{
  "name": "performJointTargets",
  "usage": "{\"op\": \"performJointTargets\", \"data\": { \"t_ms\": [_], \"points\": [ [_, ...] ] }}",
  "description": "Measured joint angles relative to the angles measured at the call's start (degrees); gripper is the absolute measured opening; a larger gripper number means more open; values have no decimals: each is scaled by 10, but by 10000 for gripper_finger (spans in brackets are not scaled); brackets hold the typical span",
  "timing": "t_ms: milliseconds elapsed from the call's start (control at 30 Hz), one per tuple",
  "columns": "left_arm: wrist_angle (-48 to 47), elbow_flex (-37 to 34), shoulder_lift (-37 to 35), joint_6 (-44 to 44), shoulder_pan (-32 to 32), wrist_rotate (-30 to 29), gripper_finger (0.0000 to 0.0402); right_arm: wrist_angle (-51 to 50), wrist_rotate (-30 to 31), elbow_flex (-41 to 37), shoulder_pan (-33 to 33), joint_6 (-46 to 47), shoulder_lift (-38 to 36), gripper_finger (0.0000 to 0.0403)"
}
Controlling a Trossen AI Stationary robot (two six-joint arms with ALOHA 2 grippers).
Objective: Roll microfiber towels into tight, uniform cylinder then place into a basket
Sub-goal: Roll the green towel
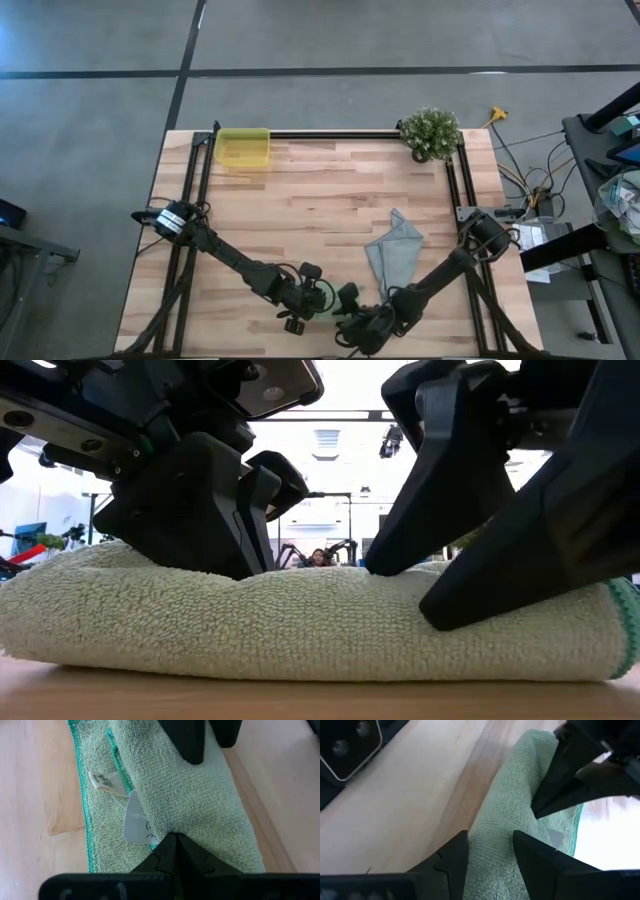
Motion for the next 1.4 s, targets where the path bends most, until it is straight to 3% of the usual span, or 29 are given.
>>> {"op": "performJointTargets", "data": {
  "t_ms": [500,1400],
  "points": [
    [-1,0,0,0,0,0,0,7,-37,-23,-22,28,-1,153],
    [13,-7,-1,-2,1,-1,0,20,-51,-29,-29,46,3,160]
  ]
}}
